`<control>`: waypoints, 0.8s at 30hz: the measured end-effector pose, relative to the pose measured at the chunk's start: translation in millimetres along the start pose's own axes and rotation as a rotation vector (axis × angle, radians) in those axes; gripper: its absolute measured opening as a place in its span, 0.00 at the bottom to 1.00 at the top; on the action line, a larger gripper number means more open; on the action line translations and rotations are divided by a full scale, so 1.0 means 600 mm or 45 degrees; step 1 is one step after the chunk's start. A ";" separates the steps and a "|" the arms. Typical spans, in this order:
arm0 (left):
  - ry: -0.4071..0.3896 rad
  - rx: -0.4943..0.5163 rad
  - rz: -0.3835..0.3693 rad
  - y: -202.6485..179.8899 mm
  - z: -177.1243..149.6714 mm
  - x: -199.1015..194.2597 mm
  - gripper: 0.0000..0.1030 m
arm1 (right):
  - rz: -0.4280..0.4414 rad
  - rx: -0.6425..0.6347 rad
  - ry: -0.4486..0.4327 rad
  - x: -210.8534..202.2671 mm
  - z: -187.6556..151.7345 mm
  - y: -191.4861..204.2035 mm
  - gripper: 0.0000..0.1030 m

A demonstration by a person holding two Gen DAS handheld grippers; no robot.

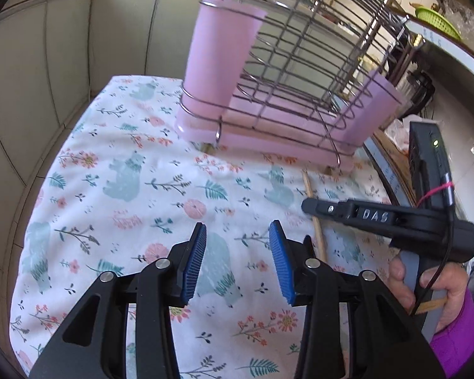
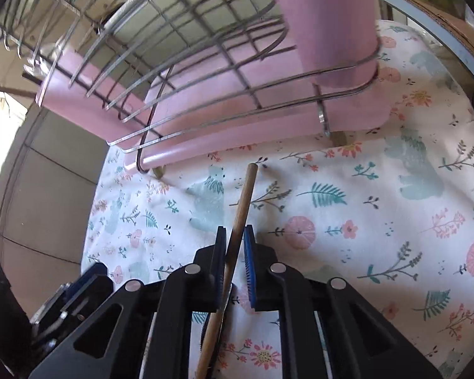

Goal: Organize utensils
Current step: 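Grasp a wooden chopstick with the right tool while the left closes on the cloth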

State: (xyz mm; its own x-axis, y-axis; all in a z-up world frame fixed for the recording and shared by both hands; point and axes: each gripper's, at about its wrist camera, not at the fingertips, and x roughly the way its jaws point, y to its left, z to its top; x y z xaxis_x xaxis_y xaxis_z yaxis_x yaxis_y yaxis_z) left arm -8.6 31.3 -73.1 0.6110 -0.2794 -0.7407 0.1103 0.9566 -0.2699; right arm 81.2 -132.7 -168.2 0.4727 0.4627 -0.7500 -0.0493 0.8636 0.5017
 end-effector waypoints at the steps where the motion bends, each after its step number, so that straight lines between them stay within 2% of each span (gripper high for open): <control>1: 0.032 0.005 -0.018 -0.005 -0.001 0.004 0.41 | 0.010 0.012 -0.010 -0.009 0.001 -0.006 0.09; 6: 0.186 0.048 -0.120 -0.040 -0.007 0.021 0.40 | 0.094 0.081 -0.094 -0.059 0.003 -0.039 0.07; 11: 0.356 0.112 -0.149 -0.086 -0.015 0.046 0.40 | 0.119 0.117 -0.162 -0.098 0.003 -0.069 0.07; 14: 0.442 0.122 -0.120 -0.111 -0.011 0.065 0.40 | 0.142 0.127 -0.176 -0.110 -0.003 -0.081 0.07; 18: 0.553 0.039 -0.056 -0.124 -0.005 0.096 0.40 | 0.155 0.122 -0.194 -0.114 -0.014 -0.082 0.07; 24: 0.563 -0.012 0.075 -0.141 -0.006 0.118 0.40 | 0.140 0.090 -0.259 -0.142 -0.031 -0.089 0.07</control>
State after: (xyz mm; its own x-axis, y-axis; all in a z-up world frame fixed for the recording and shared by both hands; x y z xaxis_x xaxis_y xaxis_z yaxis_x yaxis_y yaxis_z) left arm 22.5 -69.8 -105.1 0.2221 -0.2351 -0.9463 0.0772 0.9717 -0.2233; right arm 27.2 -214.7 -139.1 0.6360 0.4970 -0.5903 -0.0517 0.7907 0.6100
